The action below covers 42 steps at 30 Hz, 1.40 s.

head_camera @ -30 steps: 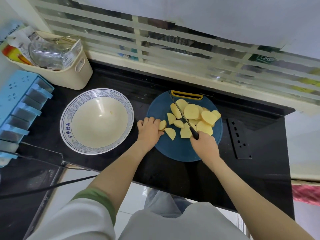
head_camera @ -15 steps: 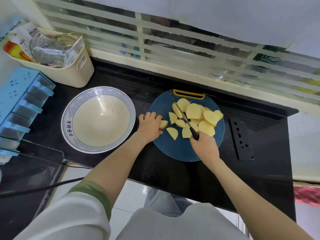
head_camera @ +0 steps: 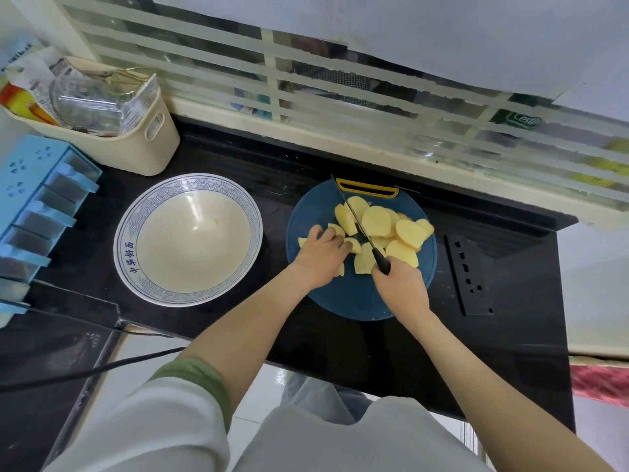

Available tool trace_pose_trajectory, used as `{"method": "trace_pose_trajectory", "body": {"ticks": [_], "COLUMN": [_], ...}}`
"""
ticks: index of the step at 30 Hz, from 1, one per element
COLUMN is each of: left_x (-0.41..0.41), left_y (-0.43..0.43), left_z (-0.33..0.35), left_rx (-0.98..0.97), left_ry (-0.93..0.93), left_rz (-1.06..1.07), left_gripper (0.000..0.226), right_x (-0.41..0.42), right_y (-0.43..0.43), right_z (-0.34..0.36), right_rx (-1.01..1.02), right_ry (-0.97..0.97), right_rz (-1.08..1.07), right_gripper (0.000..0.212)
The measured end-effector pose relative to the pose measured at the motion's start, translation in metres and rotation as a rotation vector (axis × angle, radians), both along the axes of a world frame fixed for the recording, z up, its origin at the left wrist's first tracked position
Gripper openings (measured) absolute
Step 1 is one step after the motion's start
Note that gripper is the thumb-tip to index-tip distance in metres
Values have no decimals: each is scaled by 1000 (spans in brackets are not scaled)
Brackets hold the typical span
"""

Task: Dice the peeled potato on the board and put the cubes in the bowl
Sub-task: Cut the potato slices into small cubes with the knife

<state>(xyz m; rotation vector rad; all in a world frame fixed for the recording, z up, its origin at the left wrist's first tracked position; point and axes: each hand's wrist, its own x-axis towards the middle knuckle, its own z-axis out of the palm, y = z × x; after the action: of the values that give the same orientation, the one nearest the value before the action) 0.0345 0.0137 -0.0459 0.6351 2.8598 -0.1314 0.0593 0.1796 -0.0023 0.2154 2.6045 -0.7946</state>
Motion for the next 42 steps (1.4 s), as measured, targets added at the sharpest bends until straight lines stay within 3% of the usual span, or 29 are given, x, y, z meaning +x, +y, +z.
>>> {"method": "trace_pose_trajectory", "body": {"ticks": [4,8,10,14,24,26,32,42], "left_x": [6,11,14,16,16,13,9,7], "left_y": [-10,-33,-41,-49,-45,-47,-48,-47], "left_z": [9,10,9,-5,-18,-15,-10,-5], "left_rx": [140,281,285,317,301,251,215,186], "left_ry": [159,511,584,543,95,85,61,11], "left_rz": [0,157,200,279,392,399,356,315], "left_gripper": [24,11,16,4,45,50,37,46], "right_x": [-1,-6,-7,-7,-7,-7,-4,3], "right_y": [3,0,-3,-8,-10,-10,-15,-30], "right_z": [0,1,0,-6,-11,-11,-8,-12], "right_rx": [-9,-46,-50,-40,-41,-40,-43,-68], "right_ry": [18,28,26,8,-22,-15,-23,-46], "right_rz": [-16,-37,-37,-31,-19,-19,13,49], "right_gripper": [25,25,25,24,23,23,25,26]}}
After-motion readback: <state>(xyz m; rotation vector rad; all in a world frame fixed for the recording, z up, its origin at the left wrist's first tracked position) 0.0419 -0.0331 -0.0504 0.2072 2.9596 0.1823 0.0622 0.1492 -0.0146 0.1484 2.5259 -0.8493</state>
